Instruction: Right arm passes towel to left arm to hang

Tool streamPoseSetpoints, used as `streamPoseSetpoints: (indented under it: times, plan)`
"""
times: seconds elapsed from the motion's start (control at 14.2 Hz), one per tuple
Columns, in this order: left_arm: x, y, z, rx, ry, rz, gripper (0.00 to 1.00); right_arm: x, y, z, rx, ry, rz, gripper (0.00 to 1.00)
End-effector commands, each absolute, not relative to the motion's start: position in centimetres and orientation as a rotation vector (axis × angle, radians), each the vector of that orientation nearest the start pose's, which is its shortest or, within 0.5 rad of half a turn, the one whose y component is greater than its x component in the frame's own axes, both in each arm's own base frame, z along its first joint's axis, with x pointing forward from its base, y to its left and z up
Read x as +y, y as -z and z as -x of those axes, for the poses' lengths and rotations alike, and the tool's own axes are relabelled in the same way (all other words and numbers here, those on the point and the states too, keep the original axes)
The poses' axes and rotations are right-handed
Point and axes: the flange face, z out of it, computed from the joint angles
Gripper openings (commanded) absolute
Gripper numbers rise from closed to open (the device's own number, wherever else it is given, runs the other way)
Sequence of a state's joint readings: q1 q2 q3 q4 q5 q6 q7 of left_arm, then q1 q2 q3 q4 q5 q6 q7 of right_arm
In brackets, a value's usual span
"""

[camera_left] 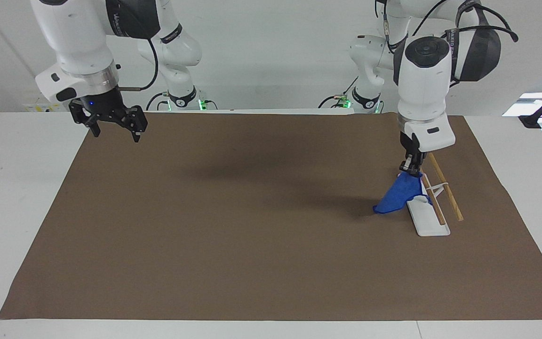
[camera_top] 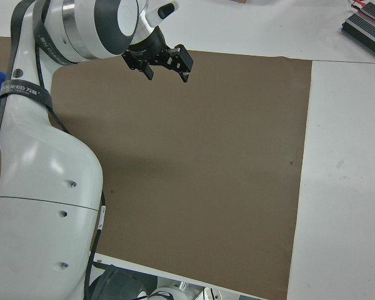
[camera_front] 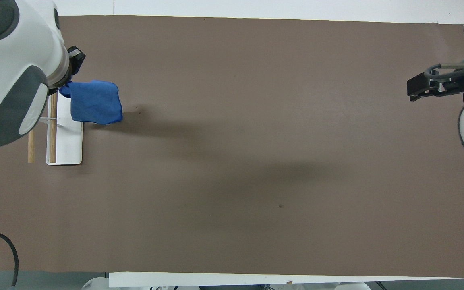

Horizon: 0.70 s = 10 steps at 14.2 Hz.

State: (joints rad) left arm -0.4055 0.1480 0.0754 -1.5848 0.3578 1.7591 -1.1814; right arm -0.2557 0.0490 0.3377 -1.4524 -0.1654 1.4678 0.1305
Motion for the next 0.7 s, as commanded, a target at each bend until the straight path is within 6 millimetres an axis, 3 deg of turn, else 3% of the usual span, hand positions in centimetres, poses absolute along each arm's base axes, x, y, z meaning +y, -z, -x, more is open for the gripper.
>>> streamPoseSetpoints:
  times: [0.0, 0.21, 0.35, 0.56, 0.63]
  plan:
    - [-13.4, -55.5, -59.2, -1.139, 0.386, 2.586, 0.00, -0.2, -65.3, -55.2, 0.024, -0.106, 3.302, 1.00]
    - [-10.3, -55.8, -59.1, -1.212, 0.359, 2.539, 0.00, -0.9, -65.4, -54.3, 0.037, -0.164, 3.303, 1.00]
    - [-9.2, -56.0, -58.1, -1.233, 0.343, 2.524, 0.00, -3.7, -65.0, -54.4, 0.047, -0.177, 3.264, 1.00]
    - [-6.6, -56.8, -56.1, -1.277, 0.336, 2.503, 0.00, -5.5, -65.6, -53.2, 0.085, -0.156, 3.251, 1.00]
    - [-5.5, -57.1, -55.9, -1.291, 0.343, 2.488, 0.00, -5.0, -65.4, -52.6, 0.075, -0.161, 3.244, 1.00]
